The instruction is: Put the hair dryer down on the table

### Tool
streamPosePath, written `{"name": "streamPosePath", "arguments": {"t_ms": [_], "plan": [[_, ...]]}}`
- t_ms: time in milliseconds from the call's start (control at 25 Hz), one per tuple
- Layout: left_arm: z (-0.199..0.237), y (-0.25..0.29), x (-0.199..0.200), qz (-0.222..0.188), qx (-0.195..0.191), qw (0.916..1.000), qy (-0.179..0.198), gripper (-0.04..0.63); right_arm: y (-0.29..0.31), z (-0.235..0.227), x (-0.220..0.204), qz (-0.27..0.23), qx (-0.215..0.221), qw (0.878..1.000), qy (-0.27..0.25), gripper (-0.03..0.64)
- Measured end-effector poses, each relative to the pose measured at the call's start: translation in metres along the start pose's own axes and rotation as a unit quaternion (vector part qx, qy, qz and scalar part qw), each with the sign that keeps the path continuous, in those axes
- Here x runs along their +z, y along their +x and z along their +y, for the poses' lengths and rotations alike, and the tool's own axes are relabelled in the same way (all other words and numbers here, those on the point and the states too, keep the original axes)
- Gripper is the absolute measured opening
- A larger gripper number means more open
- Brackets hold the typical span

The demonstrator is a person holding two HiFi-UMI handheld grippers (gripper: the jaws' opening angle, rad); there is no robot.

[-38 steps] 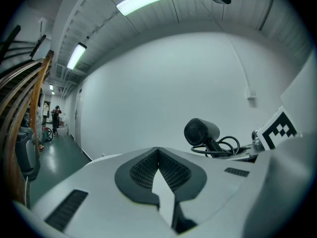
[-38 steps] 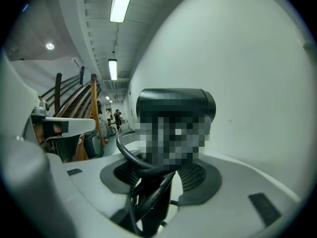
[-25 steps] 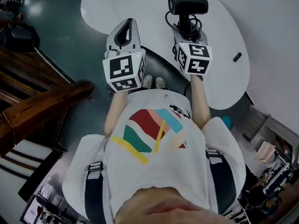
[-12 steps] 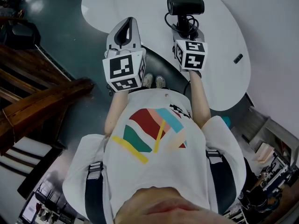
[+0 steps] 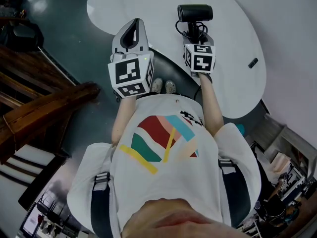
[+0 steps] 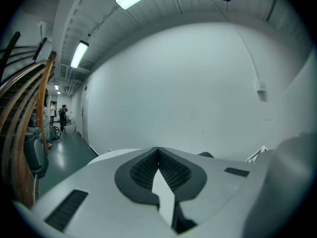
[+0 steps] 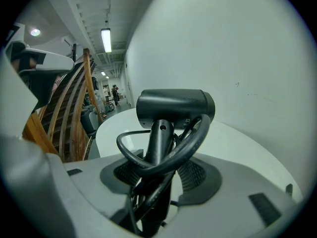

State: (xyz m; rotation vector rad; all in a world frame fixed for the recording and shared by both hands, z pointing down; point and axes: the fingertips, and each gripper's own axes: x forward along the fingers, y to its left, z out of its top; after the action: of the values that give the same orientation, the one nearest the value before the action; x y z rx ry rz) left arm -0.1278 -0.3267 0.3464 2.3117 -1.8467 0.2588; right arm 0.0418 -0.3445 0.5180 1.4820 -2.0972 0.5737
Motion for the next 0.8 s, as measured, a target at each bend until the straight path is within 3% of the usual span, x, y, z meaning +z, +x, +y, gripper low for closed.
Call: {"name": "streamPosePath", "arguments": {"t_ms": [800], "plan": [[0.01,-0.005,-0.005,0.003,0.014,0.9999,0.001,0.015,0.036,-0.004,-0.061,0.082,-0.008,0.996,0.019,0.222]]}}
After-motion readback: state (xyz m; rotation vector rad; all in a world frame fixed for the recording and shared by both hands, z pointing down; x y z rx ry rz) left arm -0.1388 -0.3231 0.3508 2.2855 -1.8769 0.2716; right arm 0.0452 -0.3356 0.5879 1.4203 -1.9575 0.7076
